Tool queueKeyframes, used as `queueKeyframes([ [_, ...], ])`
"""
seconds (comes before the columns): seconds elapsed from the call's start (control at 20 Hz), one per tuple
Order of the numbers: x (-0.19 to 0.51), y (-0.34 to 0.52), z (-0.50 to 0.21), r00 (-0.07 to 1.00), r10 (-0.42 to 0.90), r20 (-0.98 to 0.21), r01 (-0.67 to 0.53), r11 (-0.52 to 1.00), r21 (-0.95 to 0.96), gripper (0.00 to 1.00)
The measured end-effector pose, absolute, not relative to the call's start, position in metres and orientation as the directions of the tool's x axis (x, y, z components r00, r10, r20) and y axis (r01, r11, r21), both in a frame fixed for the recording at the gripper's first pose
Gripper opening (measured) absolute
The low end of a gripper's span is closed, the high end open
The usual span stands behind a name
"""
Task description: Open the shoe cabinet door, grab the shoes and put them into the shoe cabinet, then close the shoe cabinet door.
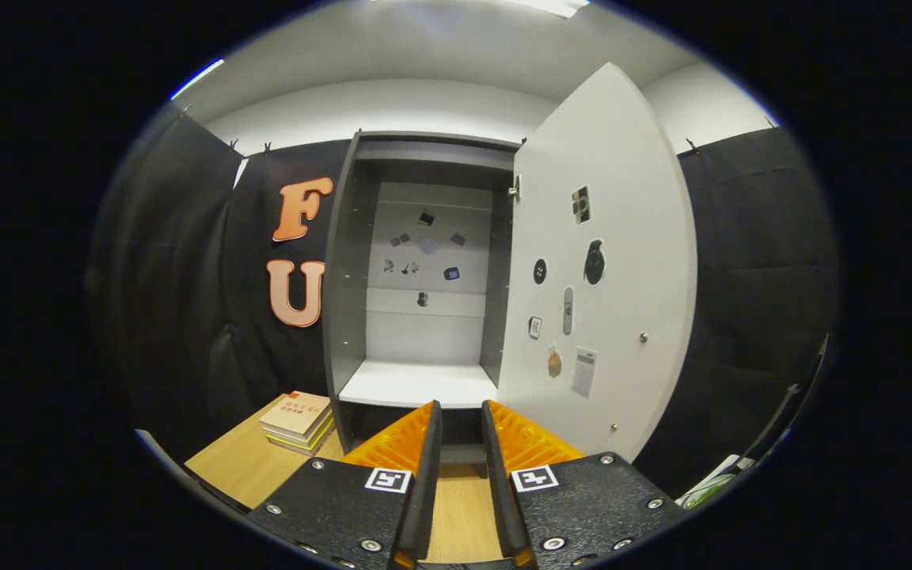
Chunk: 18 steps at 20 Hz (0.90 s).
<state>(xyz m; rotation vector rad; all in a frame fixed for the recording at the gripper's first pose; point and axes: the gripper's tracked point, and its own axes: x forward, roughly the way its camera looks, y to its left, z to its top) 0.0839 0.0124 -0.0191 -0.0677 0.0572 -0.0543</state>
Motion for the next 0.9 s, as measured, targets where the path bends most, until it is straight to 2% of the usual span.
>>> queueKeyframes([
  [0.2,0.097,0.046,-0.074,0.989,0.000,-0.149,-0.007,0.999,-0.047,0.32],
  [0.4,0.108,0.072,-0.162,0.950,0.041,-0.309,-0.041,0.999,0.008,0.33],
  [0.6,0.110,0.080,-0.254,0.884,0.046,-0.465,-0.022,0.998,0.057,0.33],
  [0.9,0.114,0.087,-0.365,0.780,0.058,-0.623,0.004,0.995,0.097,0.33],
])
